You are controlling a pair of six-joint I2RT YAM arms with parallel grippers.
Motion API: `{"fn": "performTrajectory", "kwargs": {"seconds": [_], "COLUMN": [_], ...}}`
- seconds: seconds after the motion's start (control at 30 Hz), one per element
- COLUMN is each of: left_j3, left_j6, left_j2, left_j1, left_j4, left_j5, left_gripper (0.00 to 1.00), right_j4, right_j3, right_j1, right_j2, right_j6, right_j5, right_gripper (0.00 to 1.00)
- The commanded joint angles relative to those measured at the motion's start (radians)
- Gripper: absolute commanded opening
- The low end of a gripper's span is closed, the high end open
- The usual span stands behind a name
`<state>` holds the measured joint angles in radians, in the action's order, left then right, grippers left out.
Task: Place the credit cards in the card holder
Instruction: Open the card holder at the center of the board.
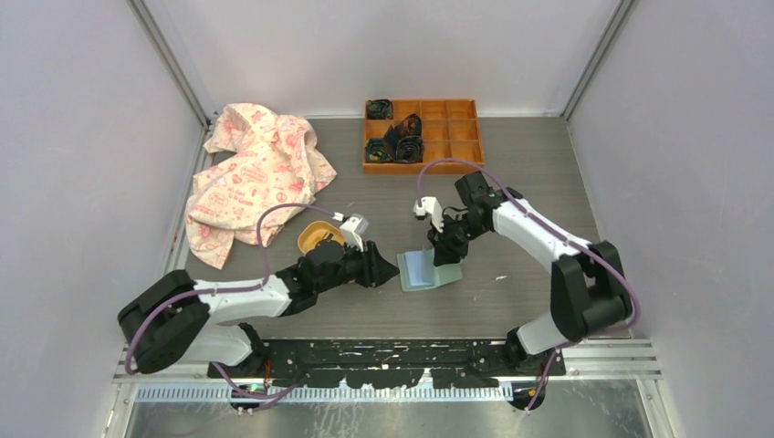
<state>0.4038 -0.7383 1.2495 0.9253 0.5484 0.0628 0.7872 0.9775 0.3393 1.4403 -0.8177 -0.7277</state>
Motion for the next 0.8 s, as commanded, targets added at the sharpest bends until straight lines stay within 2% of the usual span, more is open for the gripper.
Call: {"fn": "performTrajectory", "kwargs": {"seconds": [0.0, 0.1, 0.23, 0.57, 0.77], "left_j3": [0.114, 0.161, 0.226, 0.291, 0.319], "left_j6": [-0.023, -0.049, -0.078, -0.136, -0.145], "left_j2": [0.111, 0.206, 0.294, 0.398, 0.439], "left_j1": [-0.002, -0.002, -0.001, -0.001, -0.003], "left_j4": [0.043, 0.026, -0.032, -0.069, -0.059], "left_j5": [0.079, 0.078, 0.080, 0.081, 0.094], "left_gripper": [0.33, 0.29, 0.31, 0.42, 0.43], "right_j4": [0.009, -0.017, 0.009, 0.043, 0.056], "right_j3": [0.073, 0.071, 0.119, 0.157, 0.163], "right_j1": [0.018, 0.018, 0.017, 0.020, 0.020], "right_j2": [0.096, 0.163, 0.274, 0.341, 0.350], "right_j6": [0.053, 0.092, 0.140, 0.166, 0.164], "right_j5": [0.198, 0.295, 0.379, 0.386, 0.383], "right_gripper": [0.20, 0.14, 0.10, 0.09, 0.09]}}
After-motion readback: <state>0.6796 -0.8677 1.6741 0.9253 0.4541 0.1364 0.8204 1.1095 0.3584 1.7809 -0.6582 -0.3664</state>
